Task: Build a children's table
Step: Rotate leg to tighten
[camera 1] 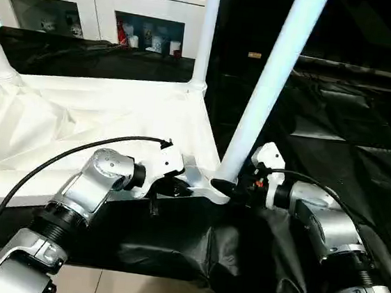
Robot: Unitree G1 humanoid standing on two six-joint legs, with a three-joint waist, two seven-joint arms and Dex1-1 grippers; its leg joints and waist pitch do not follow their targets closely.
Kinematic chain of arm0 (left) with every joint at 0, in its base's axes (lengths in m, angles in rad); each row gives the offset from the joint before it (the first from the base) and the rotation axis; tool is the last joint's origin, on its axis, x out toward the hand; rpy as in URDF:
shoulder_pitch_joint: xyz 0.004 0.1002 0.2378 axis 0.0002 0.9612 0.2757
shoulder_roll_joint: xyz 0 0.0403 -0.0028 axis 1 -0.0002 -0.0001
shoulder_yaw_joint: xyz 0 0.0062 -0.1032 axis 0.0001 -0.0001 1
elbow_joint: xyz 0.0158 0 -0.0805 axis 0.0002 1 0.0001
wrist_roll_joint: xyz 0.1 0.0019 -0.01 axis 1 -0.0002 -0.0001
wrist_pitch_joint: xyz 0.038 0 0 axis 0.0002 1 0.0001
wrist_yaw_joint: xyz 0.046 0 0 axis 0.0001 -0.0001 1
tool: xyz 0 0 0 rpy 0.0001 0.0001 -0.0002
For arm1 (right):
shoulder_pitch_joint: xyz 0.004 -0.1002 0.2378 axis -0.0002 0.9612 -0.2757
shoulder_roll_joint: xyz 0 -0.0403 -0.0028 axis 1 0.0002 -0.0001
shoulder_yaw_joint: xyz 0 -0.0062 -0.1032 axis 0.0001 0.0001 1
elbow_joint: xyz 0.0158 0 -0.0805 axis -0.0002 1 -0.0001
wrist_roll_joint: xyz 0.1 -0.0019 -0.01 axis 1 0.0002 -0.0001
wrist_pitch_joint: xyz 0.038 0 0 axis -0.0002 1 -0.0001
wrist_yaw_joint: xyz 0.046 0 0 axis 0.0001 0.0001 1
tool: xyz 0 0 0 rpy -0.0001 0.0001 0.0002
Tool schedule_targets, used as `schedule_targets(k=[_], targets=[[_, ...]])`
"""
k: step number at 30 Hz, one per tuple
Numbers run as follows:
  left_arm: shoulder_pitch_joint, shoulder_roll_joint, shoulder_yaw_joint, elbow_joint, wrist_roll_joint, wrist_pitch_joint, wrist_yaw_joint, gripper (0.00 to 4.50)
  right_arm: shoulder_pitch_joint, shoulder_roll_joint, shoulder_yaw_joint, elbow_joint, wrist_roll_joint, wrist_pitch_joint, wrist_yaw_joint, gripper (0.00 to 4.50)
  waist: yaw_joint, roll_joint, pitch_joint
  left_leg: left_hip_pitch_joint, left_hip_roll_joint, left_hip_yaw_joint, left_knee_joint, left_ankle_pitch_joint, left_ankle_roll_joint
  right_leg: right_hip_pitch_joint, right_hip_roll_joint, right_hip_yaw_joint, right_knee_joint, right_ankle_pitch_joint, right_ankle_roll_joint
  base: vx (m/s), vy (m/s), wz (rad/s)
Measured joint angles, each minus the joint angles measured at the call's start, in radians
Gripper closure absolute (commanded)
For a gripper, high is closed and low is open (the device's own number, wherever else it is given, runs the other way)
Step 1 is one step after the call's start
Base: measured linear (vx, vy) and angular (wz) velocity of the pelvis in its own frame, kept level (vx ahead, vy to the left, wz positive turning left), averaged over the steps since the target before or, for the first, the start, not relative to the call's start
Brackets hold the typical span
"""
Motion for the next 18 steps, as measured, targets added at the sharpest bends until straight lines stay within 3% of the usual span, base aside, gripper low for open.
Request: schedule_targets(k=[10, 13, 18], targets=[[-0.008, -0.016, 0.014, 0.024, 0.0, 0.018, 0.024, 4.5, -0.006, 0.051, -0.018, 0.06, 0.002, -0.043, -0.067, 1.84, -0.012, -0.001, -0.001, 0.002, 0.0, 0.0, 0.001, 0.0, 0.0, 0.001, 0.0, 0.0, 0.001, 0.001, 0.0, 0.0, 0.0, 0.0], [-0.021, -0.043, 0.024, 0.052, 0.007, 0.03, 0.088, 4.5, -0.016, 0.111, -0.04, 0.102, -0.003, -0.061, -0.183, 1.85, -0.015, -0.001, -0.002, 0.004, -0.001, -0.001, 0.001, 0.001, -0.001, 0.001, 0.0, 0.0, 0.002, 0.0, 0.004, 0.0, 0.0, 0.0], [-0.093, -0.16, 0.049, 0.158, 0.05, 0.086, 0.296, 4.5, -0.108, 0.244, -0.104, 0.225, -0.047, -0.053, -0.539, 1.86, -0.016, -0.001, -0.003, 0.004, -0.003, -0.002, 0.001, 0.001, -0.001, 0.0, -0.001, 0.001, 0.001, 0.002, 0.005, 0.0, 0.0, 0.0]])
